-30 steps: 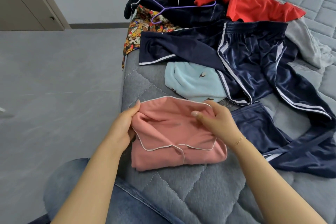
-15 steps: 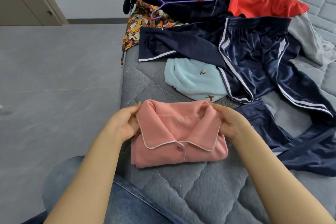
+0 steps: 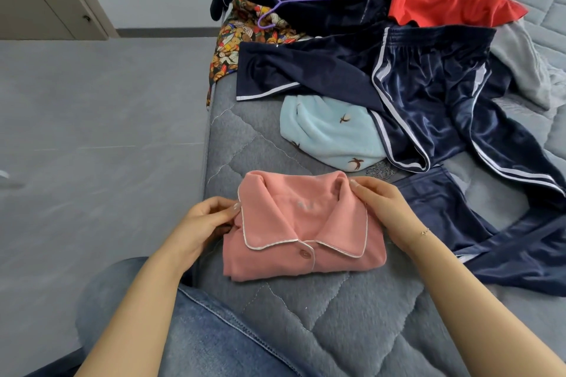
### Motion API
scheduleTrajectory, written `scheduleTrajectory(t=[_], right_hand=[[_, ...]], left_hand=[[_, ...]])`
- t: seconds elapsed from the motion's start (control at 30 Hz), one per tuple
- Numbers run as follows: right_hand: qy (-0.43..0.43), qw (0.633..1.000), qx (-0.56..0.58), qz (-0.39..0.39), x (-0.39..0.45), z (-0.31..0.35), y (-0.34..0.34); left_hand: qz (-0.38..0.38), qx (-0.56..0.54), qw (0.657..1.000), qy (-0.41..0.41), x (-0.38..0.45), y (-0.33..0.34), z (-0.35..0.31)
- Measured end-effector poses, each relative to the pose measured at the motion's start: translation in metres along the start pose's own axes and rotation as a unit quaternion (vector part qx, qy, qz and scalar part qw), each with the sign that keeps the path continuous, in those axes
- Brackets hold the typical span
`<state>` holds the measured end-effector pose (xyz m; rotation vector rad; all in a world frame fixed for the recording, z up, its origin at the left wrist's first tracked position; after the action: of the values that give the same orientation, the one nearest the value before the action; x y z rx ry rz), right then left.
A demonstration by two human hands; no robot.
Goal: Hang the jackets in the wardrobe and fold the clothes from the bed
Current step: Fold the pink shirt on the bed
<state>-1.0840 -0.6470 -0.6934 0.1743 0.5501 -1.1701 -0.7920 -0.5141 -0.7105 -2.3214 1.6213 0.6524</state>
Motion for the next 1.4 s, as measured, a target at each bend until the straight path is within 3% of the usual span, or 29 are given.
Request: scheduleTrajectory(t=[0.13, 0.27, 0.37, 0.47, 0.6, 0.7, 0.8, 0.93, 1.03, 1.17, 1.3, 1.4], right_hand=[[-0.057, 0.994, -0.037, -0.086, 0.005, 0.001, 0.008], [-0.112, 0.976, -0.060, -0.176, 0.010, 0.004, 0.004], [-0.116, 0.966, -0.105, -0.204, 0.015, 0.002, 0.007], [-0.090, 0.967, -0.114, -0.210, 0.014, -0.006, 0.010], [-0.040, 0.978, 0.033, -0.201, -0.014, -0.031, 0.001], [-0.032, 0.975, 0.099, -0.197, -0.050, -0.062, -0.001], [-0.052, 0.976, 0.097, -0.190, -0.075, -0.084, 0.004], [-0.085, 0.972, 0.091, -0.197, -0.082, -0.090, 0.020], [-0.087, 0.965, 0.115, -0.219, -0.076, -0.089, 0.019], [-0.054, 0.961, 0.137, -0.233, -0.066, -0.086, 0.005], [-0.020, 0.980, 0.125, -0.150, -0.062, -0.079, -0.003], [-0.002, 0.989, 0.087, -0.122, -0.055, -0.063, -0.006]], left_hand=[[0.007, 0.085, 0.996, 0.031, 0.000, -0.002, 0.000], [-0.083, 0.162, 0.978, 0.101, 0.010, -0.015, -0.018], [-0.135, 0.257, 0.943, 0.162, 0.017, -0.015, -0.029], [-0.133, 0.291, 0.936, 0.147, 0.016, -0.004, -0.025], [-0.108, 0.182, 0.977, 0.041, -0.009, 0.000, 0.000], [-0.136, 0.111, 0.984, 0.025, -0.046, -0.001, 0.021], [-0.141, 0.170, 0.974, 0.042, -0.070, 0.000, 0.030], [-0.045, 0.286, 0.956, 0.052, -0.074, 0.012, 0.029], [-0.053, 0.208, 0.975, 0.063, -0.070, 0.007, 0.028], [-0.087, 0.046, 0.995, 0.011, -0.068, -0.009, 0.033], [-0.055, 0.123, 0.991, -0.020, -0.056, -0.005, 0.030], [0.007, 0.071, 0.995, -0.064, -0.050, -0.003, 0.027]])
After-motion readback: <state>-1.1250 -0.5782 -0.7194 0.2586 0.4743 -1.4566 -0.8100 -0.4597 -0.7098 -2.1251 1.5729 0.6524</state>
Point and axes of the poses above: each hand's wrist, its own x-axis towards the middle knuckle, its own y-axis out of the palm, z = x × y, the point moved 2 cm from there along x, towards the middle knuckle, and after that the axes turned 5 degrees about y, right-handed, at the moved point
